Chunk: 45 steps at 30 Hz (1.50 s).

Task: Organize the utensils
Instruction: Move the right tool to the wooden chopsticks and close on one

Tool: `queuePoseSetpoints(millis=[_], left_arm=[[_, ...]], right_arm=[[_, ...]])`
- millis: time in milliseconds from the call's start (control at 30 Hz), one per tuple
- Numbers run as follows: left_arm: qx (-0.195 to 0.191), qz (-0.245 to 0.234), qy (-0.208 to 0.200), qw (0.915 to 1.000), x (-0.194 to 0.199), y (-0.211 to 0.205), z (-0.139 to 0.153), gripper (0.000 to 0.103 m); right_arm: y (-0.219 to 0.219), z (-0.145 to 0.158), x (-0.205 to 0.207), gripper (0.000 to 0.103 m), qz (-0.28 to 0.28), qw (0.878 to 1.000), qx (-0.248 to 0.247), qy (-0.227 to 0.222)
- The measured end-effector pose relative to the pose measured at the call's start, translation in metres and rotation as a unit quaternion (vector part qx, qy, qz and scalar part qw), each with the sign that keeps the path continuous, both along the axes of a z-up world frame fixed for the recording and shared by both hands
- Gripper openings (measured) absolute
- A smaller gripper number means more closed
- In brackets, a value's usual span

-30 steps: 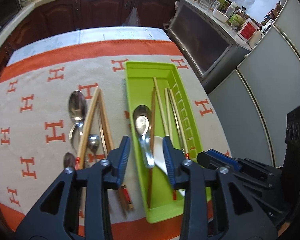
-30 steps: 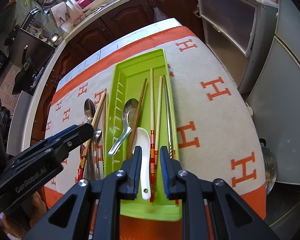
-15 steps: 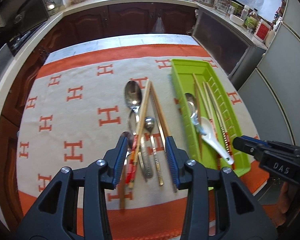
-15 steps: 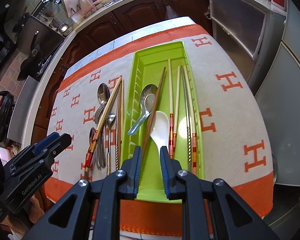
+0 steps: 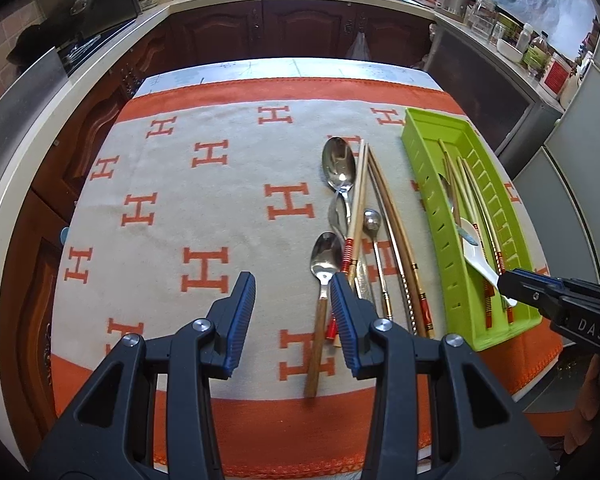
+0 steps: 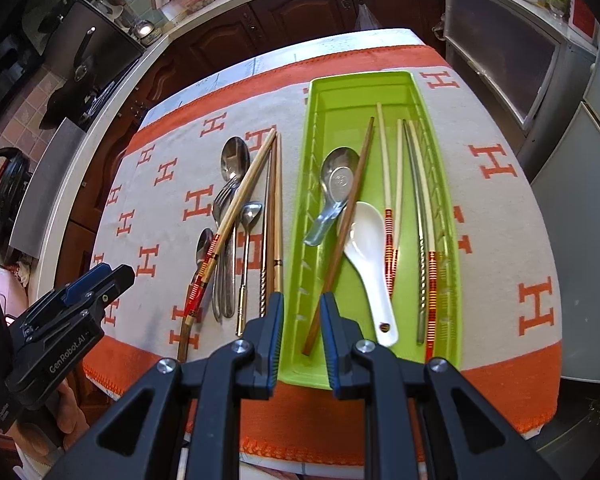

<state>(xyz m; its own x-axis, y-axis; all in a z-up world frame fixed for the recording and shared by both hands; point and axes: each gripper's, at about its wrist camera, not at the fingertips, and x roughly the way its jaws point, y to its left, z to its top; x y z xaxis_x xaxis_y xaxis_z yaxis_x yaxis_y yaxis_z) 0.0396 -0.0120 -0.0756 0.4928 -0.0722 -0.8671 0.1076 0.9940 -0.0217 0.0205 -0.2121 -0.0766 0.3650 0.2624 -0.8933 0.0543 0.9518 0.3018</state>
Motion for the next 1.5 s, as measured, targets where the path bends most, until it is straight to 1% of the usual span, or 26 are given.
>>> queuePoseSetpoints(millis=[267, 433, 700, 867, 1000, 1200, 1233, 1400, 1467, 1500], left_arm=[[-0.004, 0.016, 0.003, 0.9999, 0.006, 0.020, -0.008, 0.036], [-0.009, 0.024, 0.011, 0.9996, 0.012, 0.032, -0.016, 0.036], [-0.015, 0.030, 0.030, 0.9990, 0.021, 0.046, -0.034, 0.036], [-0.017, 0.032, 0.036, 0.9987, 0.026, 0.053, -0.042, 0.036], [-0.021, 0.033, 0.041, 0.9984, 0.032, 0.057, -0.046, 0.036], [-0.027, 0.033, 0.047, 0.9980, 0.038, 0.062, -0.053, 0.036], [-0.028, 0.033, 0.048, 0.9980, 0.039, 0.062, -0.054, 0.036], [-0.032, 0.033, 0.054, 0.9975, 0.044, 0.064, -0.059, 0.036], [-0.033, 0.033, 0.055, 0.9974, 0.044, 0.065, -0.060, 0.036], [-0.033, 0.032, 0.055, 0.9974, 0.044, 0.065, -0.060, 0.036]], right_arm=[[0.023, -0.004, 0.009, 0.018, 0.018, 1.000, -0.012, 0.011], [0.037, -0.007, 0.019, 0.018, 0.029, 0.999, -0.010, 0.018], [0.058, -0.022, 0.049, 0.018, 0.036, 0.998, 0.031, 0.035], [0.065, -0.041, 0.074, 0.018, 0.021, 0.997, 0.059, 0.055], [0.069, -0.053, 0.090, 0.018, 0.007, 0.995, 0.070, 0.067], [0.072, -0.069, 0.105, 0.018, -0.008, 0.994, 0.070, 0.083], [0.073, -0.069, 0.106, 0.018, -0.007, 0.994, 0.074, 0.080], [0.084, -0.070, 0.111, 0.018, 0.005, 0.996, 0.055, 0.072], [0.087, -0.071, 0.112, 0.014, 0.005, 0.997, 0.048, 0.066], [0.086, -0.070, 0.111, 0.010, 0.006, 0.997, 0.043, 0.062]])
